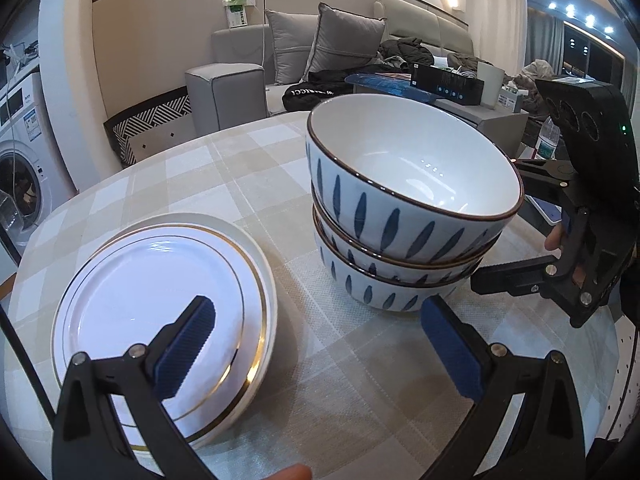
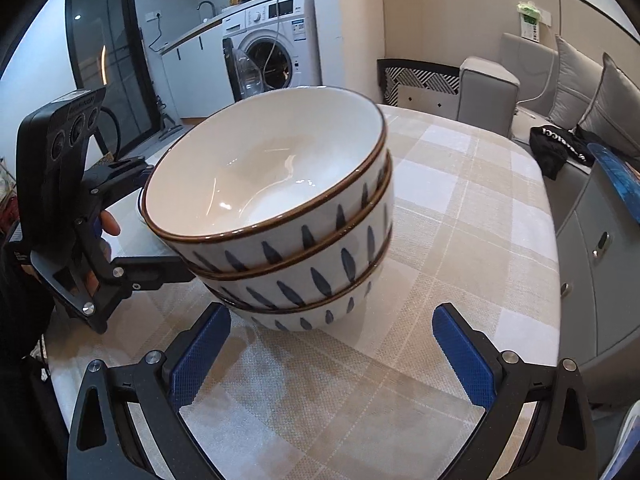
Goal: Organize plates and bowls
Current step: 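Close both grippers on the bowl stack rims and lift it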
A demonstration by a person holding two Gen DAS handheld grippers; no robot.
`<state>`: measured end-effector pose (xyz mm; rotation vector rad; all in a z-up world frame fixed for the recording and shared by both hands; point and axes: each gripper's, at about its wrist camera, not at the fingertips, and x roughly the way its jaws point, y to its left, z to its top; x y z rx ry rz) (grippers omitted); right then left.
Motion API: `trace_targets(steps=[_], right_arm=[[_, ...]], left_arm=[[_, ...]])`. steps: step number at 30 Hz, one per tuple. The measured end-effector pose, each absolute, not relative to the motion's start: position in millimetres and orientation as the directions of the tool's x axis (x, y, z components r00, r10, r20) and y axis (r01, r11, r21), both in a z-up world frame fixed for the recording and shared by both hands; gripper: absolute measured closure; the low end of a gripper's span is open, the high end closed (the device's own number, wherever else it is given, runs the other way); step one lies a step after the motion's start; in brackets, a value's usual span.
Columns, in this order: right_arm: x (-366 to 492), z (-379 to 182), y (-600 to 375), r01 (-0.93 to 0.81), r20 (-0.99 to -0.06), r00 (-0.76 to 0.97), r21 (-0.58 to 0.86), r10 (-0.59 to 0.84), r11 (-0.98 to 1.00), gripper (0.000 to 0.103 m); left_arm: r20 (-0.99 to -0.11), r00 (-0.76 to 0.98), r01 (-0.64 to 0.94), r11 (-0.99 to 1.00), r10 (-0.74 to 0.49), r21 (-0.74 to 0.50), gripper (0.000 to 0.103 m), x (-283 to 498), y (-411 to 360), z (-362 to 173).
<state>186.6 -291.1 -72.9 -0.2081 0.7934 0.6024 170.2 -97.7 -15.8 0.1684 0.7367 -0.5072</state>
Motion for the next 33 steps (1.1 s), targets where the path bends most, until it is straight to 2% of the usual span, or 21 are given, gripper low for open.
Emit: trace_targets(steps=[21, 33], right_arm=[[221.2, -82.1, -276.9, -0.824, -0.707, 0.430, -0.054, 0.561, 0.563, 0.000], [259.9, -87.3, -267.8, -0.920, -0.730, 0.284, -0.026, 0.621, 0.391, 0.000]], left_arm=[[-0.697, 0.560, 0.604, 0.797, -0.448, -0.028, 0.000, 174.3, -123.3, -26.5], [-0.706, 0.556, 0.621, 0.784, -0.440, 0.001, 0.000, 175.5, -130.0, -27.4]])
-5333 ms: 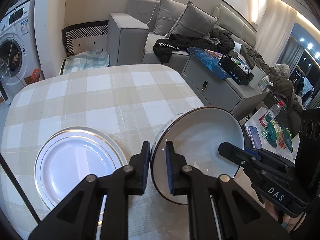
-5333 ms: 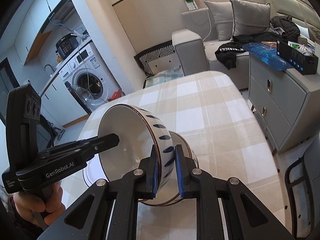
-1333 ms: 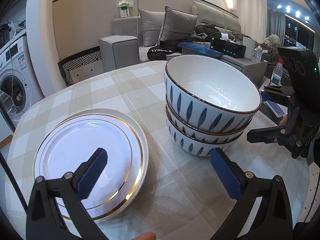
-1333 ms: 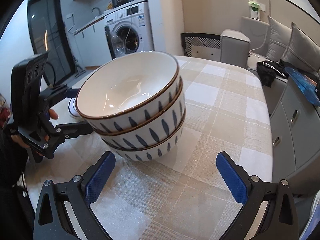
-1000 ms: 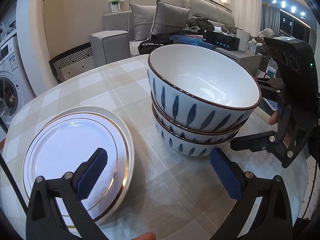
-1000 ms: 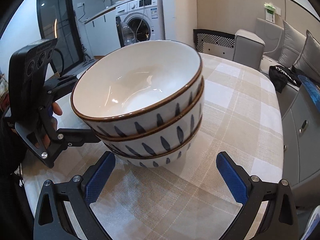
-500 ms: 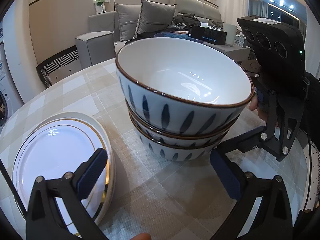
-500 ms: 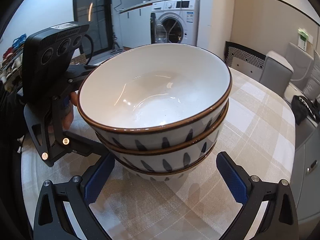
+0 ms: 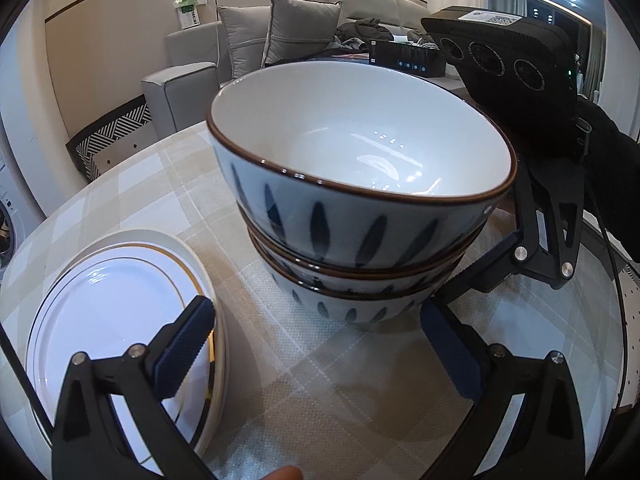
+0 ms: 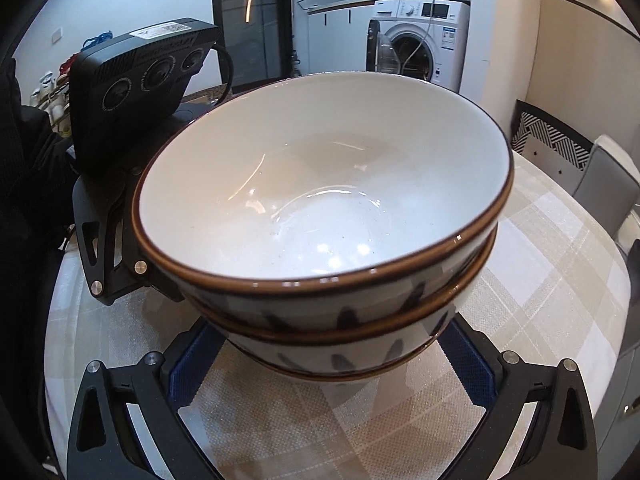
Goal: Organize plates and bowls
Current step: 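Close both grippers on the bowl stack rims and lift it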
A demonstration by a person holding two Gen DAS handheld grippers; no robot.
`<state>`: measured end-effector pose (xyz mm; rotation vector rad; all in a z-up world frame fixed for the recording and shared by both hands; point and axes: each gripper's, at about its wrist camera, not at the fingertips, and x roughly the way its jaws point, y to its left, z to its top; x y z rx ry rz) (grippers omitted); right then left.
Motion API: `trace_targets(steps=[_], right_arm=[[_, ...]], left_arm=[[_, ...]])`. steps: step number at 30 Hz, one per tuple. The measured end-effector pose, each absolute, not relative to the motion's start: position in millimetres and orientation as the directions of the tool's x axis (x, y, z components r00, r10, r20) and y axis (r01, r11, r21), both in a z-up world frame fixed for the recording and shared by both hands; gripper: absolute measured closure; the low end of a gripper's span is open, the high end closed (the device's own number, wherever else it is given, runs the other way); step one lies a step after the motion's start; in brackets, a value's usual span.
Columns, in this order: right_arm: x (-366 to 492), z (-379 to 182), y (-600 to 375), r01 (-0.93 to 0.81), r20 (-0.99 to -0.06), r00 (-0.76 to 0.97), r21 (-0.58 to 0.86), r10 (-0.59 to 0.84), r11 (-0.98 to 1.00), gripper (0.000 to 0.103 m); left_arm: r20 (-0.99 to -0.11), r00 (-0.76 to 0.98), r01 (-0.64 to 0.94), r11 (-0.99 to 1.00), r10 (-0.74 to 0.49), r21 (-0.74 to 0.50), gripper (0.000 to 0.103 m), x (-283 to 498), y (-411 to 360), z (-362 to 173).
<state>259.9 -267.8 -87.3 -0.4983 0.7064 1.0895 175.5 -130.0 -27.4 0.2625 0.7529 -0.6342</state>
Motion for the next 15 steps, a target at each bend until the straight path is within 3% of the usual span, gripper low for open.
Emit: trace_targets(steps=[15], right_arm=[[269.1, -81.2, -273.1, -0.941, -0.717, 0.246, -0.015, 0.653, 0.338, 0.000]], left_arm=[[-0.683, 0.557, 0.660, 0.751, -0.473, 0.018, 0.000, 176.8, -138.1, -20.4]])
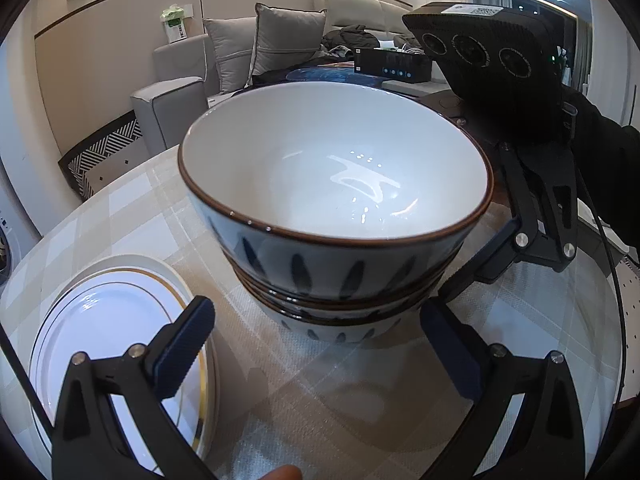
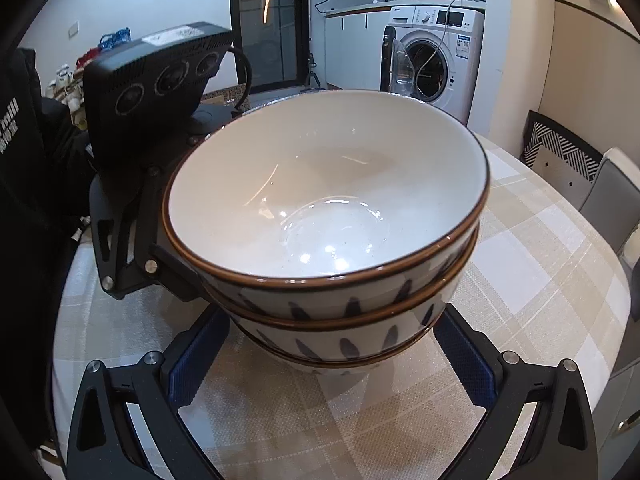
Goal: Organize plates and bowls
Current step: 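Close both grippers on the bowl stack rims and lift it, then carry the bowl stack with both grippers over the white plate stack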
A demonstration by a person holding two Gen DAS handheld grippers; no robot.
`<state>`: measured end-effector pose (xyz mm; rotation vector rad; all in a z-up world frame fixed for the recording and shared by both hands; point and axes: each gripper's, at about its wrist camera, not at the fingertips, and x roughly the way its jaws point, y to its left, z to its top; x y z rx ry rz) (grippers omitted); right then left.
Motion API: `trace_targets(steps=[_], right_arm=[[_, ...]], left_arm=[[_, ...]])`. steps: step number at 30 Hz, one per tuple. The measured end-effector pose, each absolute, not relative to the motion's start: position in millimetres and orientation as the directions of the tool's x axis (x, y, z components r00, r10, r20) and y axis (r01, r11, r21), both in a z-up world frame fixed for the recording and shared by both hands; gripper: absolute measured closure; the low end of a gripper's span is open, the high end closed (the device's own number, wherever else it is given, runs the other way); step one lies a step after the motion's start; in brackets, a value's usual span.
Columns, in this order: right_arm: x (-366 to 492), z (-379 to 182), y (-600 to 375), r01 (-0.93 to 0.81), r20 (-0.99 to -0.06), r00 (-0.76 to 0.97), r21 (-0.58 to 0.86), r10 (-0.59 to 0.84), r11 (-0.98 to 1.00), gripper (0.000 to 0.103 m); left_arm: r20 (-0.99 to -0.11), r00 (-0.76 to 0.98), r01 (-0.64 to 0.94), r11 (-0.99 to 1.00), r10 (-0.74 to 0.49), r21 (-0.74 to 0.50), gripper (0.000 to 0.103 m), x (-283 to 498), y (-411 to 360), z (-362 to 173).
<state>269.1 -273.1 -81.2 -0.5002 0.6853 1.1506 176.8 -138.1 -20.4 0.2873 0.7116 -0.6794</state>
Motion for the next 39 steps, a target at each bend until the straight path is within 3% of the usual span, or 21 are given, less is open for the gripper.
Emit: trace_targets(steps=[6, 10, 39], right_arm=[[274.4, -80.3, -283.6, -0.914, -0.696, 0.242, 0.071, 0.677, 0.399, 0.000], [275.8, -79.0, -295.2, -0.863, -0.633, 0.260, 0.187, 0.730, 0.469, 0.000], [256.2, -68.9, -265.2, -0.844, -0.692, 0.318, 0.106, 0.648, 0.526, 0.000]], left_arm=[[-0.675, 0.542, 0.658, 0.752, -0.501, -0.029, 0.000, 179.6, -132.8, -19.0], [-0.672, 0.548, 0.658, 0.753, -0.498, -0.021, 0.000, 179.0, -137.5, -19.3], [-0.668, 0.563, 0.664, 0.748, -0.487, 0.014, 0.000, 178.4, -154.7, -23.3]])
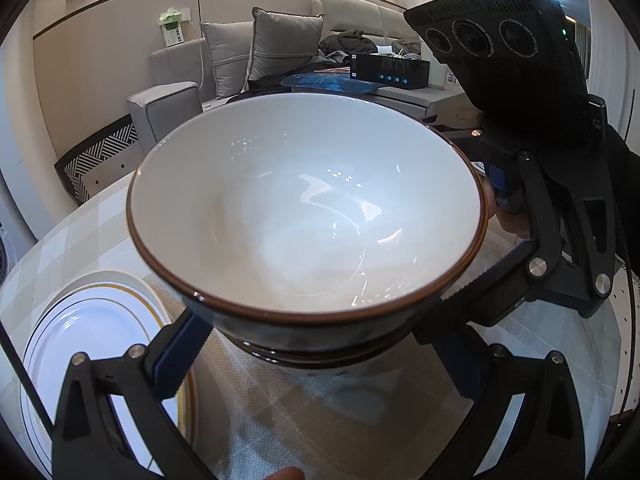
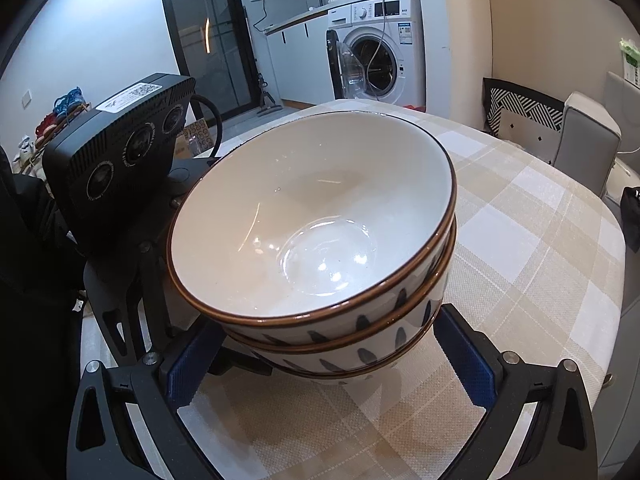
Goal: Organize plates and bowls
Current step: 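Carry the bowl stack with both grippers over the white plate stack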
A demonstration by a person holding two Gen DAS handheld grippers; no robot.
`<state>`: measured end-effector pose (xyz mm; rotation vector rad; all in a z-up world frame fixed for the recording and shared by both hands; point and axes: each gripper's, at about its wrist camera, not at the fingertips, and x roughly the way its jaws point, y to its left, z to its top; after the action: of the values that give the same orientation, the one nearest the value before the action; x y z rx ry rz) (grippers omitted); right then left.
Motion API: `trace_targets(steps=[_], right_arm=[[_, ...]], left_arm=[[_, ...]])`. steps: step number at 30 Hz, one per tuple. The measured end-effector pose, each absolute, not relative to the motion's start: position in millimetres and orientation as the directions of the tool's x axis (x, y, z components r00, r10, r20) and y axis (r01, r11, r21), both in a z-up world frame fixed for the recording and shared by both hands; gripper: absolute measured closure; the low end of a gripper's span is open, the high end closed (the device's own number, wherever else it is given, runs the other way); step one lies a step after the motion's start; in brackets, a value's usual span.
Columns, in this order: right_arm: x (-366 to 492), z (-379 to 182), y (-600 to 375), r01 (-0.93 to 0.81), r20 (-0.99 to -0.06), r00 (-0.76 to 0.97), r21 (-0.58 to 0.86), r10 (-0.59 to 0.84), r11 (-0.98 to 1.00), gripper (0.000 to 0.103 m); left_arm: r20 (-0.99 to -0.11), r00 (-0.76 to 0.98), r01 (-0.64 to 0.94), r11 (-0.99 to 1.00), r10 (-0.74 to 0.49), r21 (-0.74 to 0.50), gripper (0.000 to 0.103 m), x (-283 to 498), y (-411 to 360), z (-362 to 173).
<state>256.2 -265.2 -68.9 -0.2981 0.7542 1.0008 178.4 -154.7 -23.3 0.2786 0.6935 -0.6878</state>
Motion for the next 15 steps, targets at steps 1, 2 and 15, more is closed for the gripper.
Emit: trace_targets(steps=[1, 2, 15], right_arm=[[255.5, -69.6, -265.1, -0.844, -0.693, 0.320, 0.101, 0.646, 0.527, 0.000], [255.4, -69.3, -264.9, -0.841, -0.695, 0.321, 0.103, 0.644, 0.531, 0.000], [264.7, -80.1, -264.1, -0.816, -0.731, 0.254, 0.189, 0.633, 0.546, 0.000]], left_arm=[[-0.669, 0.563, 0.665, 0.747, -0.485, 0.018, 0.000, 177.9, -155.0, -23.6], [-0.670, 0.561, 0.665, 0.747, -0.485, 0.016, 0.000, 178.3, -154.8, -23.2], [-0.704, 0.539, 0.654, 0.756, -0.463, 0.004, 0.000, 180.4, -158.4, -25.2]])
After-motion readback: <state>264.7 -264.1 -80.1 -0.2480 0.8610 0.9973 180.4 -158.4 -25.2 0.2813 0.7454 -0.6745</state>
